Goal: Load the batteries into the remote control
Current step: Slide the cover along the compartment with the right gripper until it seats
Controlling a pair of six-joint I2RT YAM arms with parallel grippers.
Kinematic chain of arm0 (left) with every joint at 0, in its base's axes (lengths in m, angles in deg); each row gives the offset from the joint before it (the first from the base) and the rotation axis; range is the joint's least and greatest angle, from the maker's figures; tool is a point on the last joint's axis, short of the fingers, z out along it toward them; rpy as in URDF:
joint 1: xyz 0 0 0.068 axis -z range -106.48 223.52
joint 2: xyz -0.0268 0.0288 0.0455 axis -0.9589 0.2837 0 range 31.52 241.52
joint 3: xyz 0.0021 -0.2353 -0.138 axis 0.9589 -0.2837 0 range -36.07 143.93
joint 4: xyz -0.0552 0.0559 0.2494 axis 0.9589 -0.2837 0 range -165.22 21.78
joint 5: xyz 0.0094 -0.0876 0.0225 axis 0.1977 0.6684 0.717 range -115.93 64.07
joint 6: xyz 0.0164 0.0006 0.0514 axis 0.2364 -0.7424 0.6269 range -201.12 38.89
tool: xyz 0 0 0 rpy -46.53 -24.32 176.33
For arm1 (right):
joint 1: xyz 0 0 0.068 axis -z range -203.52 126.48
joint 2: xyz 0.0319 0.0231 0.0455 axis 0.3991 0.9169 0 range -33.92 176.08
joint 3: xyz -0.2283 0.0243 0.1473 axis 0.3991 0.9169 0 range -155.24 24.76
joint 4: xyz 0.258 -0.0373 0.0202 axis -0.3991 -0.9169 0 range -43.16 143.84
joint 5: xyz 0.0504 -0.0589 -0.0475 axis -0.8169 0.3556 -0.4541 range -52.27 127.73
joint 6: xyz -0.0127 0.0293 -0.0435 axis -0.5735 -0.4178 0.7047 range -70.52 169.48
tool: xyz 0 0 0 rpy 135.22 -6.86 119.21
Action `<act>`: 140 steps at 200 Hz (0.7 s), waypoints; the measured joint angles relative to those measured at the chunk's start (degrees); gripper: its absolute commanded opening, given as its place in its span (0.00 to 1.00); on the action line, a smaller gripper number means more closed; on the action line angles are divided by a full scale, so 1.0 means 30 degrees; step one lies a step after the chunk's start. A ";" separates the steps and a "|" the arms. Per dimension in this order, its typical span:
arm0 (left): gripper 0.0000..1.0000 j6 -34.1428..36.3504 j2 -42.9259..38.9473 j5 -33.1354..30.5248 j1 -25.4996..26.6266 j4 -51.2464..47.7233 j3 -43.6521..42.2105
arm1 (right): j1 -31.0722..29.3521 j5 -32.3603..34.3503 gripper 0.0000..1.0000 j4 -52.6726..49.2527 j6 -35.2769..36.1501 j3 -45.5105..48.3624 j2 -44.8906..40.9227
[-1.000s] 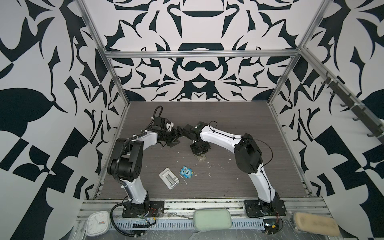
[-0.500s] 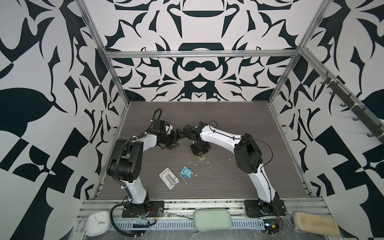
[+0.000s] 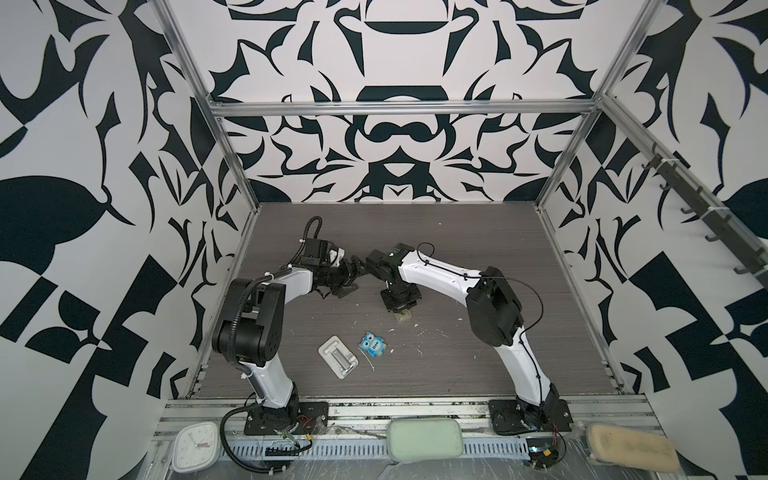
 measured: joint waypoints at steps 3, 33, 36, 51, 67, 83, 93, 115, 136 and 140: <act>0.90 -0.0007 0.0000 0.0007 0.0000 0.0000 -0.0029 | -0.0007 0.0000 0.24 -0.0007 -0.0007 -0.0029 0.0029; 0.90 -0.0015 -0.0022 0.0073 -0.0058 0.0007 -0.0138 | -0.0044 -0.0080 0.24 -0.0073 -0.0051 -0.0299 0.0175; 0.90 -0.0015 -0.0036 0.0080 -0.0073 0.0007 -0.0153 | -0.0044 -0.0087 0.24 -0.0073 -0.0051 -0.0321 0.0189; 0.90 -0.0007 -0.0087 0.0124 -0.0102 0.0029 -0.0211 | -0.0058 -0.0124 0.25 -0.0087 -0.0058 -0.0372 0.0248; 0.90 -0.0007 -0.0175 0.0189 -0.0146 0.0080 -0.0357 | -0.0080 -0.0131 0.25 -0.0117 -0.0066 -0.0408 0.0284; 0.90 -0.0015 -0.0248 0.0255 -0.0211 0.0036 -0.0503 | -0.0095 -0.0131 0.26 -0.0117 -0.0066 -0.0408 0.0284; 0.90 -0.0007 -0.0262 0.0277 -0.0248 0.0058 -0.0503 | -0.0109 -0.0124 0.27 -0.0117 -0.0073 -0.0408 0.0284; 0.90 -0.0007 -0.0342 0.0299 -0.0306 0.0066 -0.0503 | -0.0138 -0.0102 0.30 -0.0117 -0.0146 -0.0408 0.0284; 0.90 -0.0007 -0.0415 0.0335 -0.0335 0.0073 -0.0503 | -0.0168 -0.0044 0.33 -0.0124 -0.0204 -0.0408 0.0284; 0.90 -0.0007 -0.0415 0.0335 -0.0335 0.0073 -0.0503 | -0.0168 -0.0029 0.35 -0.0124 -0.0197 -0.0408 0.0284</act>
